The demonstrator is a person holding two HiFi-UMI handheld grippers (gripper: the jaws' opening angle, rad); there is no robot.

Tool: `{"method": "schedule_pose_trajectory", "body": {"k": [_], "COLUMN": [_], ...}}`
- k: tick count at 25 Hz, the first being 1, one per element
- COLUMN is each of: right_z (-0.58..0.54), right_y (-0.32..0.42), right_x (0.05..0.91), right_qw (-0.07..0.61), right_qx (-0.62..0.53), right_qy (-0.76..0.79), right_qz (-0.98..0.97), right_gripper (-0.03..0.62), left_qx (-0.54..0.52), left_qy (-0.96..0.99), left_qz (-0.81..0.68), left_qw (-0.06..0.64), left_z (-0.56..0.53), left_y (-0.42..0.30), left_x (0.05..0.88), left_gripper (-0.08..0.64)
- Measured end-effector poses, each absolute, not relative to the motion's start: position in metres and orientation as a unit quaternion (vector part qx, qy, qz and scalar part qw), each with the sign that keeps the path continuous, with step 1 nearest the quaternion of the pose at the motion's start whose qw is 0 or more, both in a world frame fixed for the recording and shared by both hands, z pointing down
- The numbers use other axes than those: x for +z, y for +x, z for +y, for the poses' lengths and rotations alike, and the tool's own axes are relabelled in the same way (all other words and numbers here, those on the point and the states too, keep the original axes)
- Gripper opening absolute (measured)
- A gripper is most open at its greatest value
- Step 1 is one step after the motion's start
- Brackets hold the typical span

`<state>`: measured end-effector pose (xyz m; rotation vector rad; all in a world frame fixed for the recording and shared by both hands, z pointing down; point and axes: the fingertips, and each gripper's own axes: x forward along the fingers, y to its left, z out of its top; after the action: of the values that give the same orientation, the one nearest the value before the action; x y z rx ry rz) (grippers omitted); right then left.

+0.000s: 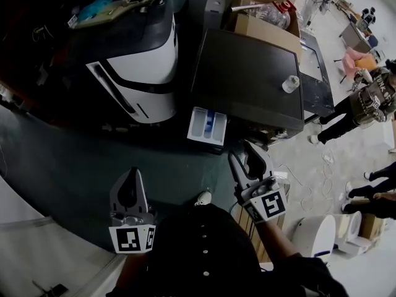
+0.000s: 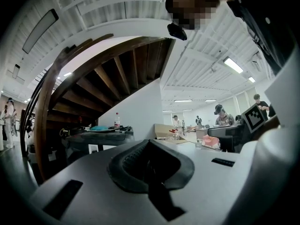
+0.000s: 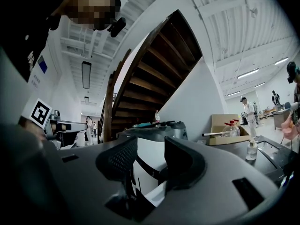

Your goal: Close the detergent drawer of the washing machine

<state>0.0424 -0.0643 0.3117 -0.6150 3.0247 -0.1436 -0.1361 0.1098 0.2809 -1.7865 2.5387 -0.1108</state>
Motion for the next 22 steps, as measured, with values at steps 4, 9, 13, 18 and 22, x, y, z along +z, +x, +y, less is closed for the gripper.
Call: {"method": "schedule_pose_trajectory", "body": {"k": [4,9,13,18,22], "right_z": [-0.074,-0.082,-0.09,-0.1,-0.101], "right_y": [0.036,0.033,0.022,0.015,0.009], "right_x": [0.308,0.321,0.325,0.328,0.338], "right_qw": [0.034,0.016,0.013,0.009,0.002], "right_qx": [-0.053,-0.059,-0.056,-0.05,-0.054], "right_qy": [-0.202,-0.227,-0.249,-0.311,-0.344], "right_qz": [0.977,0.972,0.967,0.949,0.938], "right_gripper": [0.178,0.178,0.181,0.181,0.183], "left_qx": [-0.034,-0.037,-0.034,-0.044,-0.048], "left_qy": [-0.578,-0.595,-0.619,-0.672,-0.695], "left_qz": [0.815,0.803,0.785,0.739,0.717], "left_qw": [0.009,0.003,0.007,0.014,0.021], "left_z": [0.098,0.084,0.063,0.028,0.009], "left_y": [-0.139,-0.151,-0.169,-0.196,-0.218], "left_x": [0.285,0.293,0.296,0.298,0.294], "left_gripper": [0.015,0.015,0.015,0.015,0.015]}}
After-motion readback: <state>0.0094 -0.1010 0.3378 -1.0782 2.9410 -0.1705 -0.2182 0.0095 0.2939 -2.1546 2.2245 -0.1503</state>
